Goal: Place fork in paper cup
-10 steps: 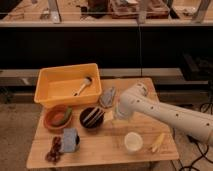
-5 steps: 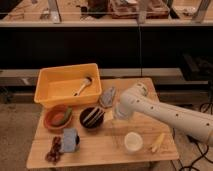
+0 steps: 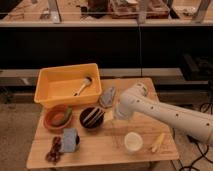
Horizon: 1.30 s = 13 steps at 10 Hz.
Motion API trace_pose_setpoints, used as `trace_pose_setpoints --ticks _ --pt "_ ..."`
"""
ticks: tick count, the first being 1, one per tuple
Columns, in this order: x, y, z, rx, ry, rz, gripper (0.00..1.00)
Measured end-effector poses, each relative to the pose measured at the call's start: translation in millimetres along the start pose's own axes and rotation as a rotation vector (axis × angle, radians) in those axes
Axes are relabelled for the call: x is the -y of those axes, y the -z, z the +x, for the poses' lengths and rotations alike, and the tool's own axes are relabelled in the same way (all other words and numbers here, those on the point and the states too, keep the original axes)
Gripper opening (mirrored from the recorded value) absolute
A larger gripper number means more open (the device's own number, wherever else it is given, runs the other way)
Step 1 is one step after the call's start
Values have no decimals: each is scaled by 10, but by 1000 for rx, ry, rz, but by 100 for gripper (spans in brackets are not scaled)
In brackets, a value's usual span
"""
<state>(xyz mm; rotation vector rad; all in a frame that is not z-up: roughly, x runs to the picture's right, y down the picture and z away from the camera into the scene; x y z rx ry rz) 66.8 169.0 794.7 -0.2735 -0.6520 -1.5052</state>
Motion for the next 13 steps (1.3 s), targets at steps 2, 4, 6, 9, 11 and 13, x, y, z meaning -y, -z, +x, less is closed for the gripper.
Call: trace_pose_setpoints --ticks 2,4,6,9,11,13 --pt "-1 0 0 0 0 0 80" --pt "-1 0 0 0 0 0 80" --pt "-1 -1 0 0 0 0 80" --pt "30 -70 -57 27 14 9 80" --pt "107 -232 -132 62 37 18 80" --pt "150 -336 -191 86 51 14 80"
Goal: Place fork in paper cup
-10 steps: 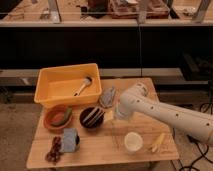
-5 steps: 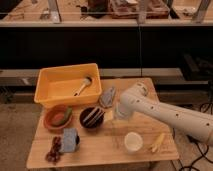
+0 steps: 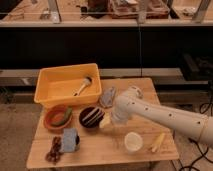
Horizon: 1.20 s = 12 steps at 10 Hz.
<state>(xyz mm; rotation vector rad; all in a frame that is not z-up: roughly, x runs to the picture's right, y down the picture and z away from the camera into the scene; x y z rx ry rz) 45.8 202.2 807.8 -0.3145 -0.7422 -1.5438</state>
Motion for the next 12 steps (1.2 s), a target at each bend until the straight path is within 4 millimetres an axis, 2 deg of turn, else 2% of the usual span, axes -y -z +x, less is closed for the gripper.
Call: trace_pose_setpoints --ticks 2,4,6,7,10,11,12 --pt "63 -92 -38 18 12 -22 80" --pt "30 -113 -49 22 18 -39 80" --pt "85 -252 -146 31 23 -53 80" --pt "48 -321 -189 35 16 -54 80" --pt "8 -331 -222 34 2 -47 79" --pt "17 -340 -229 34 3 -50 73" --pt "25 -352 -234 34 3 -51 64"
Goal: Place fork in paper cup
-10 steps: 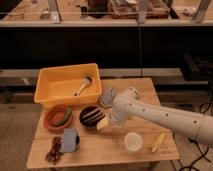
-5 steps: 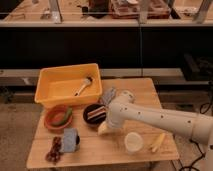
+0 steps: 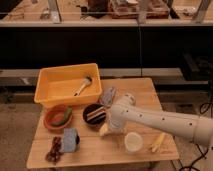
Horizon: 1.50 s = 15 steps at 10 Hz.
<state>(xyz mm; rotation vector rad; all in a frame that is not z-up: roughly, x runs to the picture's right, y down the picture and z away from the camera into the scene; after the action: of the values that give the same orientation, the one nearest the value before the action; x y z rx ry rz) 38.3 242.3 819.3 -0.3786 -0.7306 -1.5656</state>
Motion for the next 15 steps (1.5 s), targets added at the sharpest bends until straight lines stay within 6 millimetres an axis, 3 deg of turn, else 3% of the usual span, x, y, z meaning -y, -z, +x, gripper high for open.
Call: trace_pose_setpoints --ticks 2,7,10,15 --pt "10 2 5 -4 1 -6 42" --pt "36 23 9 -7 9 -10 35" --pt "48 53 12 -20 7 -10 13" --pt "-286 443 70 -71 -53 -14 11"
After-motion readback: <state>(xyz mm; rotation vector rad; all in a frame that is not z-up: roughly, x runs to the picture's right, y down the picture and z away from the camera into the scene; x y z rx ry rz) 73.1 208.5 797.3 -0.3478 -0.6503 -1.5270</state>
